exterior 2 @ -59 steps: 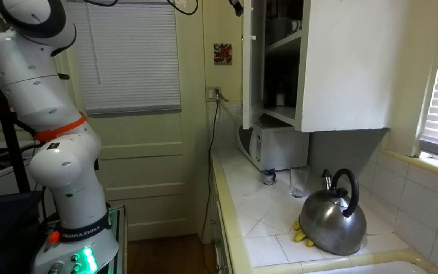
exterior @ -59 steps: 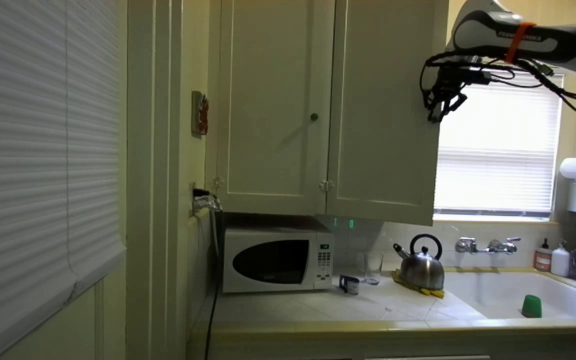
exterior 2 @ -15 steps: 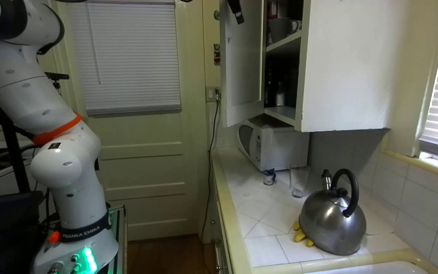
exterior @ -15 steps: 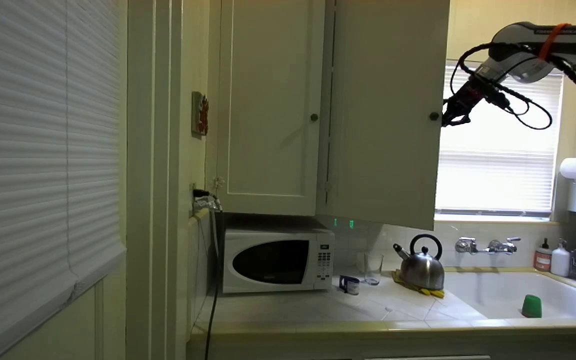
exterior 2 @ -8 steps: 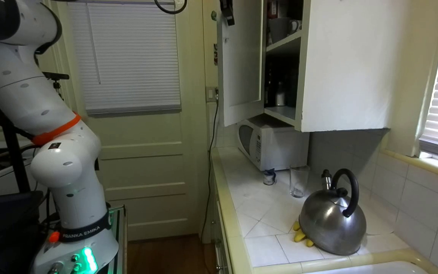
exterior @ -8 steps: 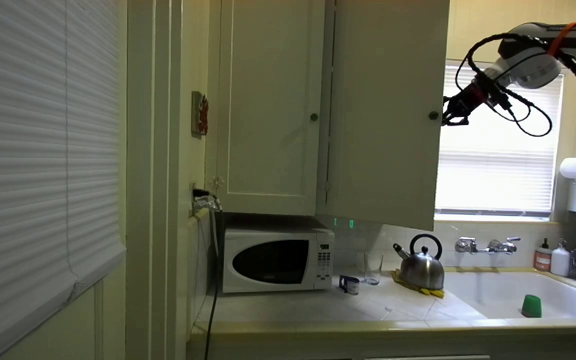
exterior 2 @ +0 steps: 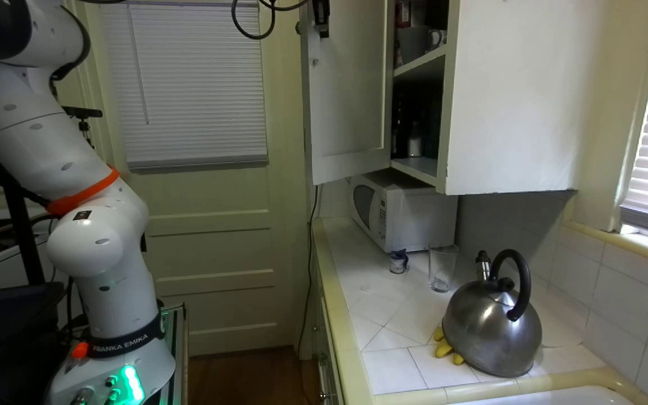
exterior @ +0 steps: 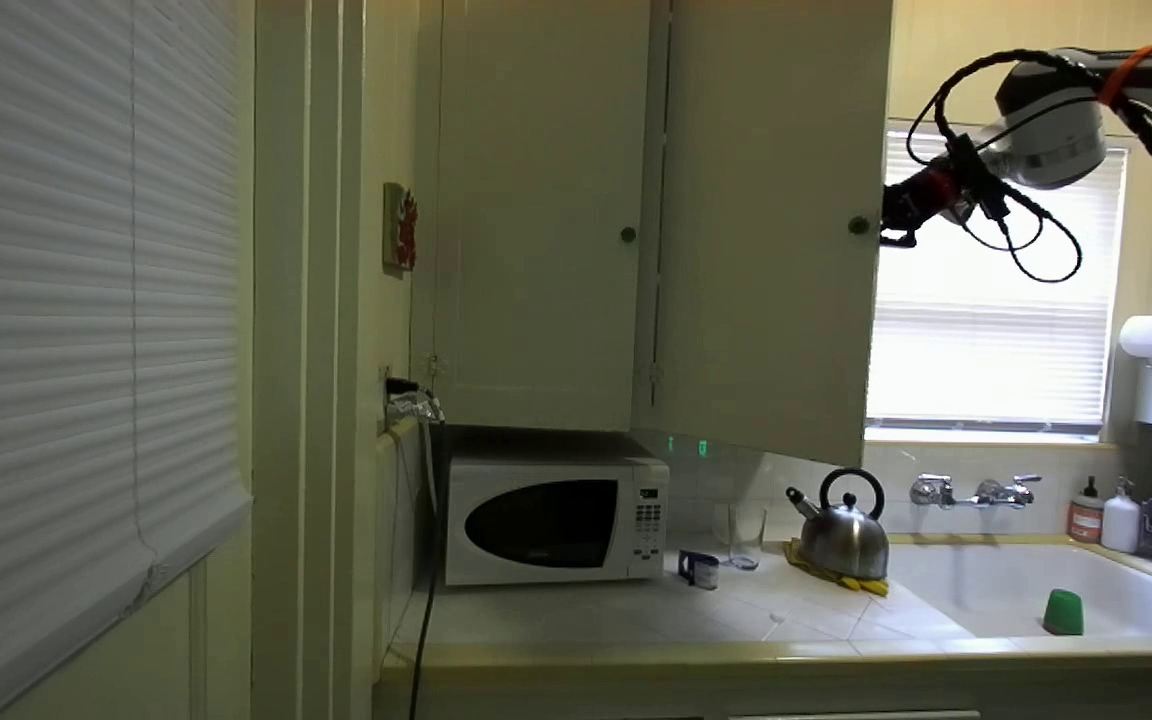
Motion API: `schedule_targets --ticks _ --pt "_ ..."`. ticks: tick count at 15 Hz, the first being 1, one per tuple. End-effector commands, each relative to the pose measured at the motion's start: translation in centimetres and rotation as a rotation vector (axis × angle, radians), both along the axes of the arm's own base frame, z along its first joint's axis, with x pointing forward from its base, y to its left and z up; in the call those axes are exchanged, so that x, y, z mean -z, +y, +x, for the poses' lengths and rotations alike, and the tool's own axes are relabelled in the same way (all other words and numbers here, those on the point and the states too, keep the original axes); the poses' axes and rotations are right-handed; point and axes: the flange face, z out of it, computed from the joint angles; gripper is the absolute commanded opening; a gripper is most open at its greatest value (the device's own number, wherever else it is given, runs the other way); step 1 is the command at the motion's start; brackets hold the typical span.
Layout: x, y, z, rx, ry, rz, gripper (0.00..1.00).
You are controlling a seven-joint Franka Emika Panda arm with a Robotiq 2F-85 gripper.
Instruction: Open the cabinet door on the right
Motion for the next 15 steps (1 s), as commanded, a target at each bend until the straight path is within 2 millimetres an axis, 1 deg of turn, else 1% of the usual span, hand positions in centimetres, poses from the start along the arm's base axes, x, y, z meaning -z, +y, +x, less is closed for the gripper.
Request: schedule_targets --ticks 1,4,9,15 --pt "0.1 2.0 -1.1 -0.131 -0.016 0.071 0.00" --pt "-0.2 4.2 -1.1 -0.239 -0.043 0.107 0.00" --pt "-0.4 8.1 -0.5 -0.412 -0.097 0.141 0.00" --pt "0.5 13.1 2.0 -0.565 -0.137 0.170 0.00"
